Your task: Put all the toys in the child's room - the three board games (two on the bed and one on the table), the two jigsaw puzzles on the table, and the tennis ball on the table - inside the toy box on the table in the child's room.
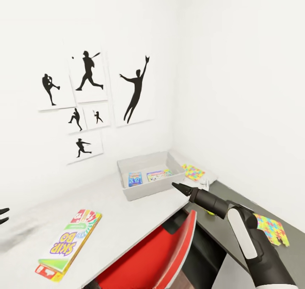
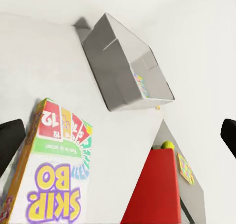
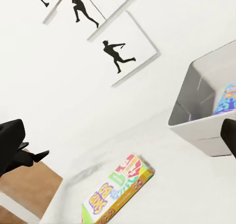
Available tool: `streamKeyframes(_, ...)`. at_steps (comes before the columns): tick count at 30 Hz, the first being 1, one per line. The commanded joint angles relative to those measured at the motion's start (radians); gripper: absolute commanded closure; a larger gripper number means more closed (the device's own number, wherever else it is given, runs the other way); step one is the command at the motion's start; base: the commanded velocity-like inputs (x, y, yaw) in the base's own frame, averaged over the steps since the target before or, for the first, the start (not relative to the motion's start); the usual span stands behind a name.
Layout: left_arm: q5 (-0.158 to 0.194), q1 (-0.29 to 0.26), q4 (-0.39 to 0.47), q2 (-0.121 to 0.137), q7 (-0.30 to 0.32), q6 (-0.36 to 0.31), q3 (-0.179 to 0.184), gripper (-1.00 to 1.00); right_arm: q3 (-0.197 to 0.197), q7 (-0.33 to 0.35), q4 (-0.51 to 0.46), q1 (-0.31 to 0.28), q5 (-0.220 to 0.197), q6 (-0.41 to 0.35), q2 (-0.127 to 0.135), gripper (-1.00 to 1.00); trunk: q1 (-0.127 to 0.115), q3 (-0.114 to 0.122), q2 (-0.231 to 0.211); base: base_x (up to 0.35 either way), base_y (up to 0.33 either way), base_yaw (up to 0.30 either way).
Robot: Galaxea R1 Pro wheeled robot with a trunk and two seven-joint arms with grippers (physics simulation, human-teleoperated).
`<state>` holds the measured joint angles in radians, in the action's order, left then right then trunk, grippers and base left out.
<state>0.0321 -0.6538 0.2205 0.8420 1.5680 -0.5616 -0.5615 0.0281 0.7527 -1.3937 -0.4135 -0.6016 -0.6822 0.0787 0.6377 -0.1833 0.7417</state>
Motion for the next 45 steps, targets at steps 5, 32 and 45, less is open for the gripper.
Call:
streamKeyframes(5,0.003,-0.001,-0.001,-0.001,0.003,-0.011,0.003,-1.0,0.001,0.001,-0.001,-0.001,-0.004,-0.007,-0.001,-1.0,0.0,0.001,0.001,-0.056,0.252,0.267)
streamKeyframes(32,0.003,-0.001,-0.001,-0.003,0.003,-0.011,0.003,-1.0,0.0,-0.003,-0.001,-0.001,0.03,-0.008,-0.009,-1.0,0.0,0.003,0.001,0.01,0.13,0.284)
streamKeyframes(45,0.003,-0.001,-0.001,-0.006,0.003,-0.011,0.003,-1.0,0.001,-0.005,0.001,-0.001,0.034,-0.012,-0.01,-1.0,0.0,0.003,0.001,0.0,0.13,0.286)
